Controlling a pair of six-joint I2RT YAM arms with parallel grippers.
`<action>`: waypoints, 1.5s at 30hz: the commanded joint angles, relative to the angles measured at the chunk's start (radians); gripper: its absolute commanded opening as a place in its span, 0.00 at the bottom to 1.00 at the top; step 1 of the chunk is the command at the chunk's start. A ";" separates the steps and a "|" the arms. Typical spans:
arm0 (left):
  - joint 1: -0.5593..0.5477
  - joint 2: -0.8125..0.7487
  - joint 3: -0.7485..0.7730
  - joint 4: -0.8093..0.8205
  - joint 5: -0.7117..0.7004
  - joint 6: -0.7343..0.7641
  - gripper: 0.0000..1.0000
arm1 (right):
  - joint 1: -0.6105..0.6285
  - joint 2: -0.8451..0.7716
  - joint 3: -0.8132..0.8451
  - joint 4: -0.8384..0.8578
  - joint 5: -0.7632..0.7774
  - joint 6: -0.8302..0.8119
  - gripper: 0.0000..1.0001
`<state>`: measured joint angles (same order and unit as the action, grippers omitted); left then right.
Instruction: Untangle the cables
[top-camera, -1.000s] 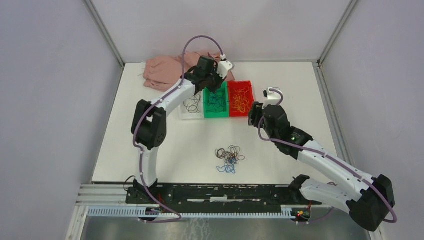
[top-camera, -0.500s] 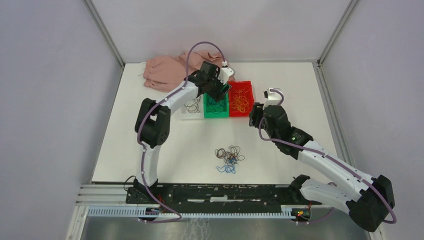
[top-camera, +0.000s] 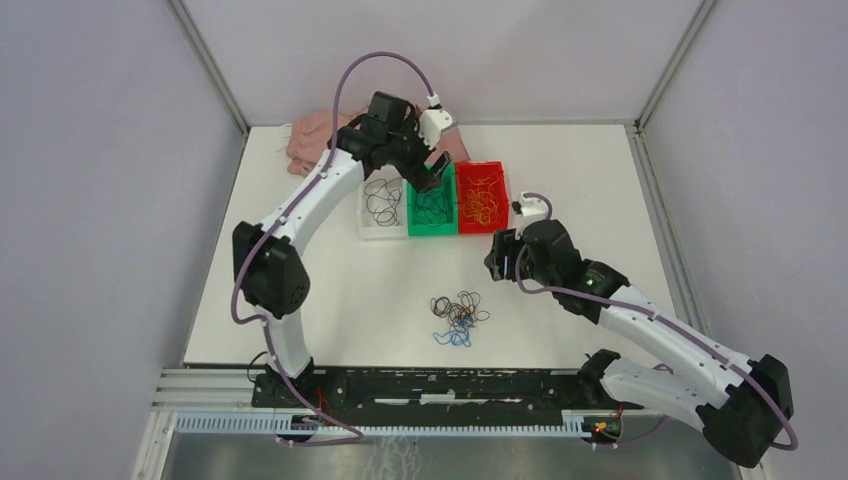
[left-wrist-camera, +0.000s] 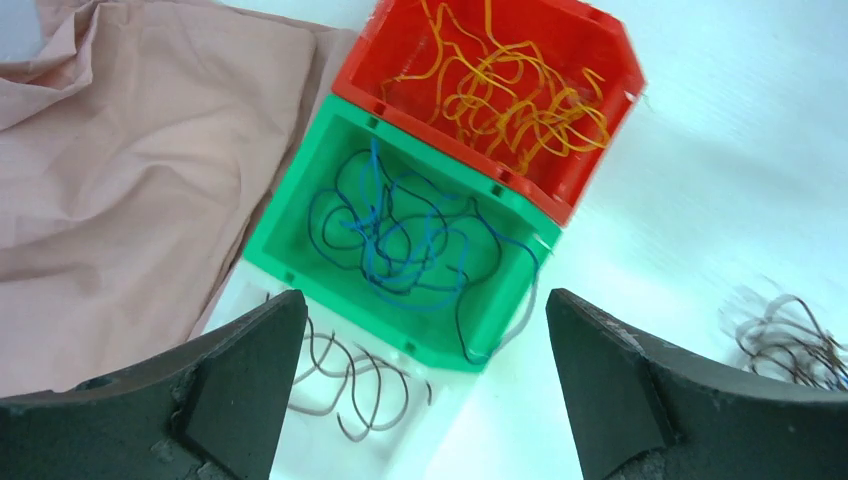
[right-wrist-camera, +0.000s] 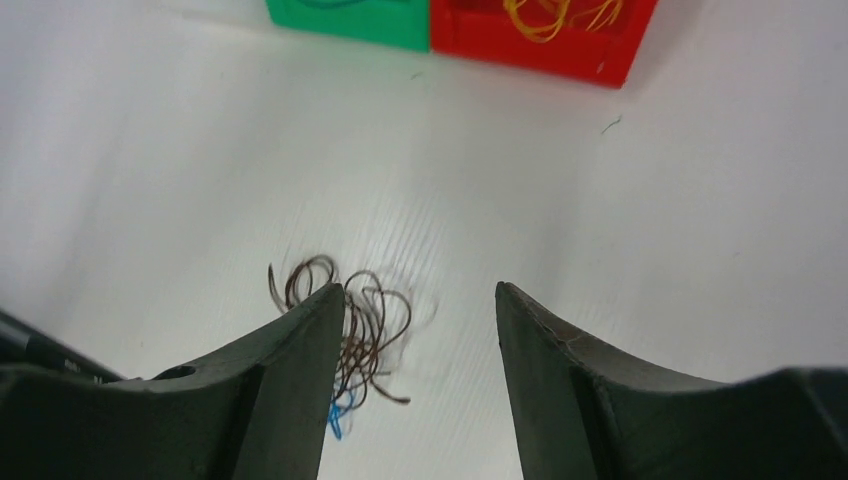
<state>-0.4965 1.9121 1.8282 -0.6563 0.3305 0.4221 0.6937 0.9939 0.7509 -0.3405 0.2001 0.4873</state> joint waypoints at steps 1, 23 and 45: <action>0.003 -0.130 -0.029 -0.137 0.089 0.070 0.97 | 0.094 -0.049 -0.040 -0.113 -0.144 -0.007 0.63; 0.092 -0.383 -0.293 -0.126 0.157 0.032 0.97 | 0.606 0.438 0.011 0.115 0.117 -0.146 0.59; 0.093 -0.451 -0.369 -0.157 0.210 0.069 0.93 | 0.525 0.317 0.031 0.221 0.043 -0.141 0.00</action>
<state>-0.4015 1.5169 1.4780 -0.8078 0.4789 0.4633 1.2449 1.4441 0.7330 -0.1726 0.2798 0.3313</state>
